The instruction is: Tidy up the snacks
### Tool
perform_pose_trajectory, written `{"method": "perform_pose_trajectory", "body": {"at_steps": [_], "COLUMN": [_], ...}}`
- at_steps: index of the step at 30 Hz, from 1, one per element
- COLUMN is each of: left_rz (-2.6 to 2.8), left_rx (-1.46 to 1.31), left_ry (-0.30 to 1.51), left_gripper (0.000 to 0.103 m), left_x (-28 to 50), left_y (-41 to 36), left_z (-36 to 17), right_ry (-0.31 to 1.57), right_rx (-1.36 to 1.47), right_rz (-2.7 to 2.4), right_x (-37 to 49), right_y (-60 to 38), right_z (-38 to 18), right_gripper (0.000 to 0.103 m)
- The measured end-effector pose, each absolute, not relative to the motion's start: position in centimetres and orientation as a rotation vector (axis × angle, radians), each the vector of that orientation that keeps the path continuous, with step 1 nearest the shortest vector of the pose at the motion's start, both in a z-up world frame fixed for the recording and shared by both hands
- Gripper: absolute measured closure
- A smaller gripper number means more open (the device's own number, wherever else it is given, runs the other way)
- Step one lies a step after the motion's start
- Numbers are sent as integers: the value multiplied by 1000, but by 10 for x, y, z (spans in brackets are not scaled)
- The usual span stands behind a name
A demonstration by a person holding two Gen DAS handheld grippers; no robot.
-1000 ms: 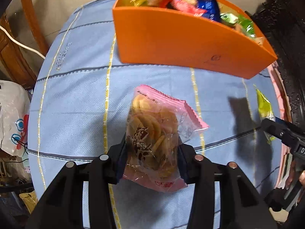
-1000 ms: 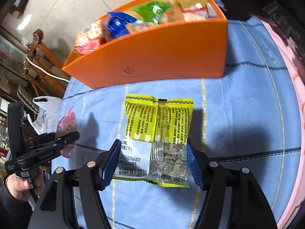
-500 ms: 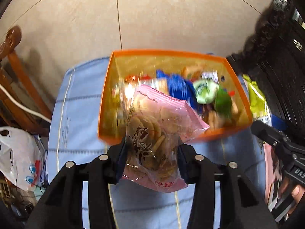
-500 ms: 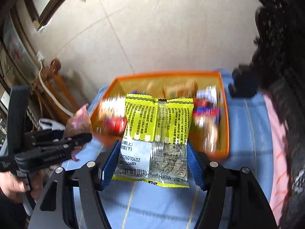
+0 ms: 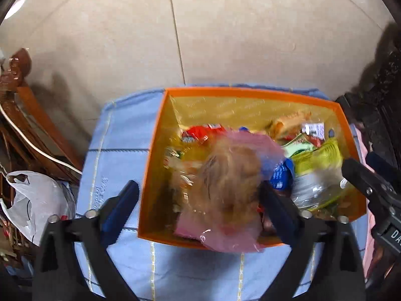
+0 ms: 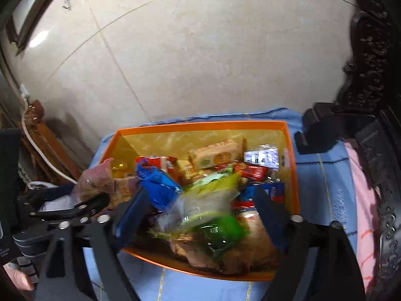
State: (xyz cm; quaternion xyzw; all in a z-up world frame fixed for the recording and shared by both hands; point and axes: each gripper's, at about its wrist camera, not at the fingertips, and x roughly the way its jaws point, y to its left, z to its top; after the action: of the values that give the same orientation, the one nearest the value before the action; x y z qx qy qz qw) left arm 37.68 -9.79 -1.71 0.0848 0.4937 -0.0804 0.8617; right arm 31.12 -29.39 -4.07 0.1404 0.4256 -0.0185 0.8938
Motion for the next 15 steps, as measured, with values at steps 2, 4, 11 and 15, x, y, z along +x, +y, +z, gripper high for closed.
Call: {"method": "perform_pose_trajectory", "body": {"at_steps": [2, 4, 11, 15], "left_rz": [-169, -168, -164, -166], "left_rx": [167, 170, 191, 192], "left_ry": [1033, 1031, 991, 969], "left_gripper": [8, 8, 8, 7], "left_x": [371, 366, 328, 297], "left_y": [-94, -92, -84, -76], "left_z": [-14, -11, 11, 25], "right_ry": [890, 897, 932, 934], "right_rx": [292, 298, 367, 374], "right_rz": [-22, -19, -24, -24], "right_x": [302, 293, 246, 215], "right_y": [-292, -291, -291, -285], "right_z": [-42, -43, -40, -35], "right_gripper": [12, 12, 7, 7]}}
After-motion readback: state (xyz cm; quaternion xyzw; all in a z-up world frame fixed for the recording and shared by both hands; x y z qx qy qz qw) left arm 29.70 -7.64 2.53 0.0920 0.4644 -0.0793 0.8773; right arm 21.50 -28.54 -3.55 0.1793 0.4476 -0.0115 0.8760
